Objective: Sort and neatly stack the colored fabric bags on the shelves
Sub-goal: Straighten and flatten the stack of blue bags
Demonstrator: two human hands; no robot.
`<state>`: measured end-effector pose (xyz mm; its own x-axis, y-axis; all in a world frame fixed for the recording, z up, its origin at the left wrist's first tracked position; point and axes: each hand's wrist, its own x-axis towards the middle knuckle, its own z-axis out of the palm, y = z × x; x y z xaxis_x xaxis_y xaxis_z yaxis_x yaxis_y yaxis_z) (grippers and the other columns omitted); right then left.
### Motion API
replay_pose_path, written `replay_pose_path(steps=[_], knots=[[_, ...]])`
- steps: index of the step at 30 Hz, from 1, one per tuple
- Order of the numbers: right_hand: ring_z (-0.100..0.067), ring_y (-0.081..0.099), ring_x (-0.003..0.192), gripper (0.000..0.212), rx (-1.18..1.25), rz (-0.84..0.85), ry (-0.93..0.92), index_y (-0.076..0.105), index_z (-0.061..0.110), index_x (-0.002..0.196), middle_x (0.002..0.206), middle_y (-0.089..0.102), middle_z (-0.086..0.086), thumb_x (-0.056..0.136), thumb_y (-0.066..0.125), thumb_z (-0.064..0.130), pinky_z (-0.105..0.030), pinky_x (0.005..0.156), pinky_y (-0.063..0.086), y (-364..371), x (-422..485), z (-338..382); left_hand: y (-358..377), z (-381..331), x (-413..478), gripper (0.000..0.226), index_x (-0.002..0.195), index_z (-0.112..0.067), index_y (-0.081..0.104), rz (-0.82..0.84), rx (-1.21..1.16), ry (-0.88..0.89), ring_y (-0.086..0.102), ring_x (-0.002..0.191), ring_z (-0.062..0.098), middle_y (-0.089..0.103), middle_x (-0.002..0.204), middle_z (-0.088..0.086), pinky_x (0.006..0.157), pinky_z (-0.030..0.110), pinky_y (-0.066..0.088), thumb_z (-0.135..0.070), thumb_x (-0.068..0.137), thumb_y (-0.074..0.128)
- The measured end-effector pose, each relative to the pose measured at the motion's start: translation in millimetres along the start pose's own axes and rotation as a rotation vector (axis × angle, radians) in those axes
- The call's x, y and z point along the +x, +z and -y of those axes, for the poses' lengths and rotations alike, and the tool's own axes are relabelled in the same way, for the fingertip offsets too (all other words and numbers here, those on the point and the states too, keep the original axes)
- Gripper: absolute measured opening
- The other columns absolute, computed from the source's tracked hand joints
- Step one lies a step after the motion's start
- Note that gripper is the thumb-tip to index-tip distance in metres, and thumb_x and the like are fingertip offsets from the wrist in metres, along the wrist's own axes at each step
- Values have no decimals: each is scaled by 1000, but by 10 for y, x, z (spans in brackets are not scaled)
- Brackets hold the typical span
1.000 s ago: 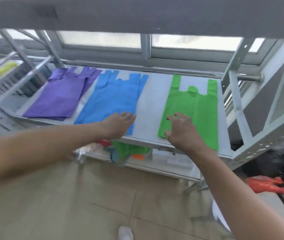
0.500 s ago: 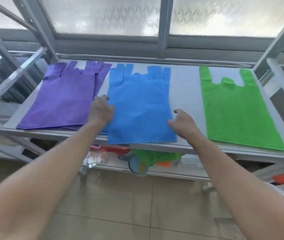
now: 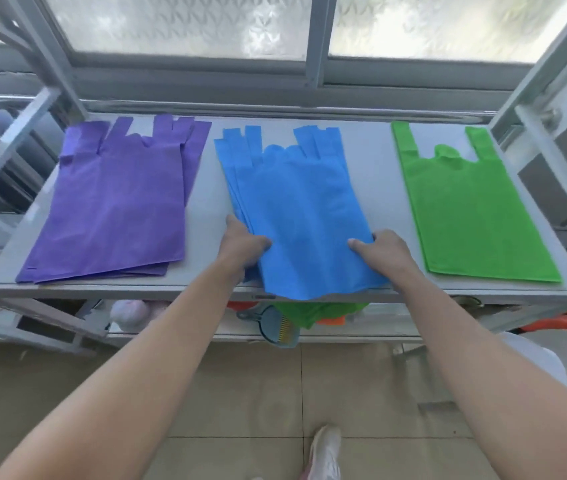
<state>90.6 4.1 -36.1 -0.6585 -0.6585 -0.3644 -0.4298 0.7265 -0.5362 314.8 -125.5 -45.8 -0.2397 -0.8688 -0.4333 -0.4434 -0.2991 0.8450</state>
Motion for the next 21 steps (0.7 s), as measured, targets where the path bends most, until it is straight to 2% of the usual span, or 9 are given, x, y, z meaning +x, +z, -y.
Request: replay_pose_path(steps=[3,5,7,9,12,15,16,18,21], knots=[[-26,59,93,34,-10,35,-20,67,12,109,111,69,-8,95,67,44,-34,76,42,-32,-118,-172,-196,223,-6,82,131,-21,55,118,16,-21,72,104,21,73,120,-2,92,45,60,-30,56,88],[-24,64,99,37,56,87,-14,64,13,110,110,68,-3,92,70,45,-37,84,51,5,-206,-281,-309,315,-41,84,132,-23,51,137,49,-29,72,104,20,72,121,-2,93,47,60,-33,59,90],[-23,69,101,40,157,152,-9,64,17,114,110,70,-2,88,73,46,-43,91,56,82,-262,-364,-389,369,-117,80,136,-22,43,50,88,-4,70,104,19,67,122,-2,93,45,58,-31,72,90],[-22,69,99,40,166,171,-25,63,19,116,109,70,-1,88,72,46,-40,87,56,154,-332,-385,-442,452,-210,81,145,-21,36,-145,331,156,60,108,20,56,125,0,96,40,51,-27,81,85],[-26,65,93,31,-63,-8,-135,61,20,111,97,68,0,95,66,45,-39,78,50,218,-431,-381,-481,673,-368,62,138,-16,53,-370,645,545,49,120,26,46,131,6,105,44,44,-22,84,82],[-32,65,89,24,-103,-136,-201,60,21,102,90,70,-2,97,65,45,-43,78,54,247,-448,-398,-472,806,-494,39,127,-22,64,-184,751,796,52,127,24,53,133,-1,105,45,42,-35,91,75],[-32,65,87,22,-75,-148,-208,60,22,98,88,70,-1,97,65,43,-44,77,54,243,-433,-401,-446,820,-540,44,129,-25,63,-88,810,827,49,133,23,53,138,-4,108,44,40,-47,92,71],[-29,65,82,22,-6,-150,-219,58,24,91,82,68,2,97,65,43,-45,74,54,230,-395,-398,-393,836,-629,72,140,-28,57,42,949,854,38,145,20,45,151,-4,115,43,33,-74,84,64],[-26,62,77,28,67,-140,-212,56,23,82,76,63,5,96,67,44,-45,70,52,210,-339,-391,-350,861,-726,101,155,-31,40,139,1128,848,27,152,22,31,163,-1,123,45,26,-82,70,60]])
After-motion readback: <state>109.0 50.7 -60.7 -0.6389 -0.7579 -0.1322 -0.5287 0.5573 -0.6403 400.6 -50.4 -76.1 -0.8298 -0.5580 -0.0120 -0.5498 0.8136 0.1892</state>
